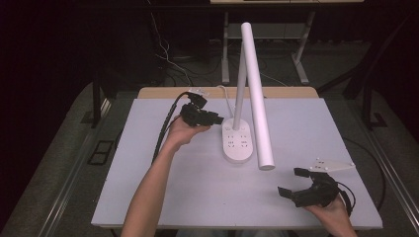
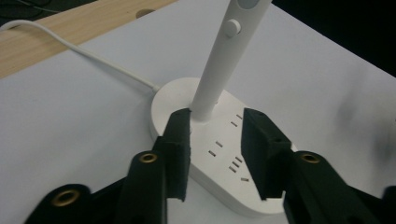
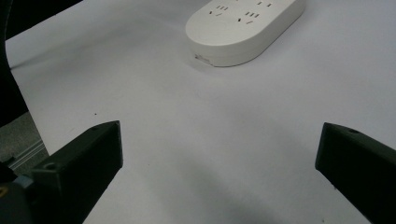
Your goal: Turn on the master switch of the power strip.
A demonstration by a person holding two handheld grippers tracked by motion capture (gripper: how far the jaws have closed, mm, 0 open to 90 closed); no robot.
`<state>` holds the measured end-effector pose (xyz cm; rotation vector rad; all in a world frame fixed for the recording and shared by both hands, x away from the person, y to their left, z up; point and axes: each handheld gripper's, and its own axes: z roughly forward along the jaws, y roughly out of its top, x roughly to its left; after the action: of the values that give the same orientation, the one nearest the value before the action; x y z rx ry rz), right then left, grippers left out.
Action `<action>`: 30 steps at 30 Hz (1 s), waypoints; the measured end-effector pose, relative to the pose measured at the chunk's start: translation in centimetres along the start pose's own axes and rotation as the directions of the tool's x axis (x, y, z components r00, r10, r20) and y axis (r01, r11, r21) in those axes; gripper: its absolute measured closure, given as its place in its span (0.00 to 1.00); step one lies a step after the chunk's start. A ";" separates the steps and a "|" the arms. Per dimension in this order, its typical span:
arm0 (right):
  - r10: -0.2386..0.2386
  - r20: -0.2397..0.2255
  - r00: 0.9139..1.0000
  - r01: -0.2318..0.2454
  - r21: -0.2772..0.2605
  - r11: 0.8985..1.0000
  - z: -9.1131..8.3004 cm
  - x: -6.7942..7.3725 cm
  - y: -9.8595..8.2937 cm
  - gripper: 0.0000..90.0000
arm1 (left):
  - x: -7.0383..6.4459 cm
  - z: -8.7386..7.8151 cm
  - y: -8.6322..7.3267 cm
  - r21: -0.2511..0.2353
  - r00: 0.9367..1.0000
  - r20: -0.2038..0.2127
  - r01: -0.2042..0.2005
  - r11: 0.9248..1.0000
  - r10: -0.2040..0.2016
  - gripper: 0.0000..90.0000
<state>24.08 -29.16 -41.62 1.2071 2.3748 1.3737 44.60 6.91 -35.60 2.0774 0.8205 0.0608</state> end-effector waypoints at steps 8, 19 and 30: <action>-0.002 -0.001 1.000 0.002 0.001 1.000 0.0 0.0 0.0 0.00 | 0.6 1.4 -0.1 -0.006 0.999 0.009 0.045 0.999 -0.045 0.99; -0.004 -0.001 1.000 0.004 0.005 1.000 0.0 -0.1 -0.1 0.00 | 1.0 3.3 -0.5 0.023 0.999 -0.001 0.041 0.999 -0.041 1.00; -0.001 0.000 1.000 0.001 0.006 1.000 0.0 -0.2 -0.1 0.00 | 1.1 5.1 -1.1 0.038 0.998 0.005 0.067 0.997 -0.067 1.00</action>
<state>24.15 -29.31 -41.73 1.2067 2.3812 1.3674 46.55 4.36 -39.85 2.0832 0.8927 0.0018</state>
